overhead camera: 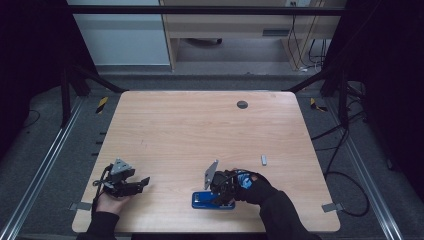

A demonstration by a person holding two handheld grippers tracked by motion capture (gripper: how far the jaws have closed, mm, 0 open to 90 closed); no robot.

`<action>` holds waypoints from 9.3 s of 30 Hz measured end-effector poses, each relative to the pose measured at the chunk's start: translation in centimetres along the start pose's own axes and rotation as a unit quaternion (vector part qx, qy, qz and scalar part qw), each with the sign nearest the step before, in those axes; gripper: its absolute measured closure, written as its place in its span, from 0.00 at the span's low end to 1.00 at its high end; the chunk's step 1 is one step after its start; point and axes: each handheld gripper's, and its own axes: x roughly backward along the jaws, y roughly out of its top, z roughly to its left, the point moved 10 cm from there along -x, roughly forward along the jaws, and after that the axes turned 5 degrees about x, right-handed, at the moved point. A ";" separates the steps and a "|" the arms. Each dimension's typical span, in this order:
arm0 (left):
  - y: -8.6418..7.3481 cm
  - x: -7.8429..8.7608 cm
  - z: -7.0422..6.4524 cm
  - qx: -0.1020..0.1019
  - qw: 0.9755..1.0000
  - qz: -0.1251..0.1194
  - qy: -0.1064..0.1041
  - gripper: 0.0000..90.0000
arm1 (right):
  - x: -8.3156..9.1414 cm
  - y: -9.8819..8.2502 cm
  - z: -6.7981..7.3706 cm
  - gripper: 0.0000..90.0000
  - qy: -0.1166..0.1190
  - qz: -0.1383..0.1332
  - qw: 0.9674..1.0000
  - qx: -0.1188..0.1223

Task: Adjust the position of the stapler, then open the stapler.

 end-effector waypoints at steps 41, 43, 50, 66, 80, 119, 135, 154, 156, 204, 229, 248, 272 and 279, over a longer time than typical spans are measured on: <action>2.9 1.9 -5.6 -0.070 0.994 -0.038 -0.077 0.40 | 7.3 -3.4 0.2 0.93 -0.155 -0.275 0.928 -0.199; 3.2 1.9 -6.2 -0.079 0.993 -0.038 -0.082 0.40 | 7.3 -3.6 0.4 0.96 -0.154 -0.276 0.928 -0.200; 4.7 2.1 -9.0 -0.111 0.987 -0.039 -0.109 0.43 | 7.1 -4.0 1.4 1.00 -0.140 -0.278 0.929 -0.201; 6.8 1.6 -13.3 -0.174 0.973 -0.015 -0.150 0.44 | 5.4 -5.1 2.8 1.00 -0.123 -0.251 0.938 -0.207; 7.5 1.1 -16.0 -0.214 0.962 0.011 -0.172 0.43 | 4.2 -5.6 3.6 1.00 -0.111 -0.229 0.945 -0.206; 4.9 -1.6 -21.4 -0.306 0.921 0.105 -0.216 0.50 | 2.1 -5.6 3.7 1.00 -0.114 -0.198 0.951 -0.208; 4.3 -3.4 -23.3 -0.338 0.902 0.139 -0.231 0.54 | 2.0 -5.3 3.6 1.00 -0.119 -0.201 0.950 -0.205; 3.7 -4.8 -24.8 -0.363 0.885 0.162 -0.242 0.64 | 2.0 -5.4 3.6 1.00 -0.127 -0.203 0.948 -0.210; 3.7 -4.9 -24.8 -0.362 0.885 0.161 -0.245 0.66 | 2.0 -5.4 3.6 1.00 -0.127 -0.203 0.948 -0.211; 3.5 -5.6 -24.7 -0.412 0.855 0.172 -0.265 0.73 | 2.2 -5.4 3.6 1.00 -0.138 -0.206 0.944 -0.218; 3.4 -5.9 -24.9 -0.413 0.855 0.184 -0.256 0.72 | 2.0 -5.3 3.7 1.00 -0.155 -0.210 0.937 -0.231; 3.5 -6.0 -25.0 -0.414 0.850 0.190 -0.265 0.72 | 1.9 -5.3 3.6 1.00 -0.153 -0.212 0.936 -0.234; 3.5 -5.9 -24.9 -0.407 0.853 0.156 -0.286 0.73 | 1.9 -5.3 3.5 1.00 -0.155 -0.215 0.933 -0.243; 3.5 -5.9 -24.9 -0.402 0.856 0.149 -0.290 0.73 | 1.9 -5.3 3.5 1.00 -0.145 -0.220 0.929 -0.258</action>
